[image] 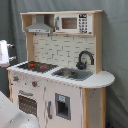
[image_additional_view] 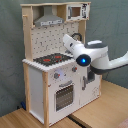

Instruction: Play with the kitchen

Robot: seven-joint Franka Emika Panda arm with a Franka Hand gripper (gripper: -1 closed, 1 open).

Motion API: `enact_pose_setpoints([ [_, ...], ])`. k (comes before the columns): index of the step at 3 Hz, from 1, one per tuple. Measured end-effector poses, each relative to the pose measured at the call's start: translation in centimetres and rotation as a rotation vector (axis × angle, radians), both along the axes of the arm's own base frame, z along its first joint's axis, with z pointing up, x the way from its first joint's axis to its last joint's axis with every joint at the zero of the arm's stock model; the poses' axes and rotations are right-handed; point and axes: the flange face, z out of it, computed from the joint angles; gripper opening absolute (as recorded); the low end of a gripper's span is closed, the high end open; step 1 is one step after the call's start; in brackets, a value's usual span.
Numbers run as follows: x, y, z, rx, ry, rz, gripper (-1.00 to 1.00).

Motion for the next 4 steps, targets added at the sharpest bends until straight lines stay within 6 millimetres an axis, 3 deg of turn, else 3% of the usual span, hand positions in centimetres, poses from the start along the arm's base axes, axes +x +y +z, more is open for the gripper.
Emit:
enact_pose_setpoints([
  [4, -4.1, 2.8, -6.4, -0.192, -0.071, 0.332, 1.0],
])
